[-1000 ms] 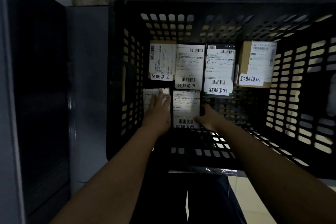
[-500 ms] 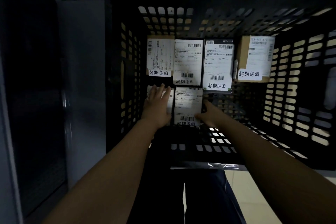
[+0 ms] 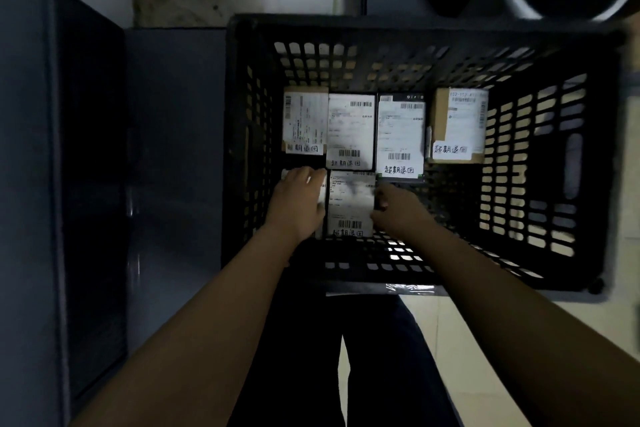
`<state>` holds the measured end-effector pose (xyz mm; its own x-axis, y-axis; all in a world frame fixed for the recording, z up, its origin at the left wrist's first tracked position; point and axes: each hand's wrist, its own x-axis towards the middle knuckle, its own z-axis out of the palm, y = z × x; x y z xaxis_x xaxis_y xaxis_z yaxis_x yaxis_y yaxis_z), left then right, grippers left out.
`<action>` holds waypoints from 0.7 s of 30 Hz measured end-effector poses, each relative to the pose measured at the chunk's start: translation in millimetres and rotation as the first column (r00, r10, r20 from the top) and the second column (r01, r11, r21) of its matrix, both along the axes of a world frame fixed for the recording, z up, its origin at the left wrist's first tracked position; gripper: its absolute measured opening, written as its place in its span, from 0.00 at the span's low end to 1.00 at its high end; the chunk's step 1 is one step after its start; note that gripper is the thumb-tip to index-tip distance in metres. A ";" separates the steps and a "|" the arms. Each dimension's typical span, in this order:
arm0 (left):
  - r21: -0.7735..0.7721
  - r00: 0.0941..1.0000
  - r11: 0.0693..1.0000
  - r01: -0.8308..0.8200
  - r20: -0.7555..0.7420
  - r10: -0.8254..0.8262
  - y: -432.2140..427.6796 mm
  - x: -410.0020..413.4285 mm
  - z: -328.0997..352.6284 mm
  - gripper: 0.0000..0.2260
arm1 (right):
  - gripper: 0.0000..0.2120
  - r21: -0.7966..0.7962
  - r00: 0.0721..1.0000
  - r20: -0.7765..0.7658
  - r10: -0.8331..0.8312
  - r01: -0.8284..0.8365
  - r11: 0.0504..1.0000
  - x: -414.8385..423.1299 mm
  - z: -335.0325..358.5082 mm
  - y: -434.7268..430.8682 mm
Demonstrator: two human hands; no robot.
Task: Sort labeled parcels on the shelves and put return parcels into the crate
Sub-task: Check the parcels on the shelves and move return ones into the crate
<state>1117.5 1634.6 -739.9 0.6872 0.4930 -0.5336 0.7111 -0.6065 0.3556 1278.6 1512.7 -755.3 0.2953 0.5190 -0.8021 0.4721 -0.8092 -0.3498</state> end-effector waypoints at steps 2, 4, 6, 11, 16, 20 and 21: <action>0.061 0.998 0.998 0.034 0.054 -0.037 2.2 2.4 33.0 0.24 | 0.21 0.085 0.997 0.046 0.070 -0.073 0.994 2.1 39.3 7.2; 0.139 0.989 0.989 0.054 0.127 -0.072 3.3 2.6 80.7 0.22 | 0.21 0.155 0.980 0.114 0.160 -0.177 0.972 3.1 91.5 14.9; 0.212 0.979 0.976 0.048 0.183 -0.088 4.7 3.0 110.8 0.19 | 0.20 0.202 0.949 0.193 0.251 -0.288 0.936 3.1 126.6 21.8; 0.387 0.952 0.918 -0.092 0.305 -0.033 4.2 -13.7 210.5 0.16 | 0.18 0.359 0.830 0.381 0.407 -0.538 0.763 2.0 223.6 38.0; 0.495 0.932 0.824 -0.277 0.346 0.106 -35.5 -50.4 270.4 0.16 | 0.17 0.431 0.663 0.509 0.549 -0.748 0.504 -13.5 287.3 52.2; 0.539 0.885 0.710 -0.453 0.369 0.284 -89.1 -89.9 296.2 0.14 | 0.18 0.487 0.541 0.549 0.637 -0.826 0.283 -45.6 319.5 51.4; 0.548 0.869 0.677 -0.492 0.358 0.341 -103.2 -100.7 302.5 0.15 | 0.18 0.493 0.500 0.556 0.664 -0.842 0.220 -56.7 326.2 49.2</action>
<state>1016.8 1531.4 -437.4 0.3843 0.9163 0.1128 0.8965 -0.3996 0.1913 1221.9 1561.9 -429.0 -0.4537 0.8835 -0.1165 0.8453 0.3852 -0.3703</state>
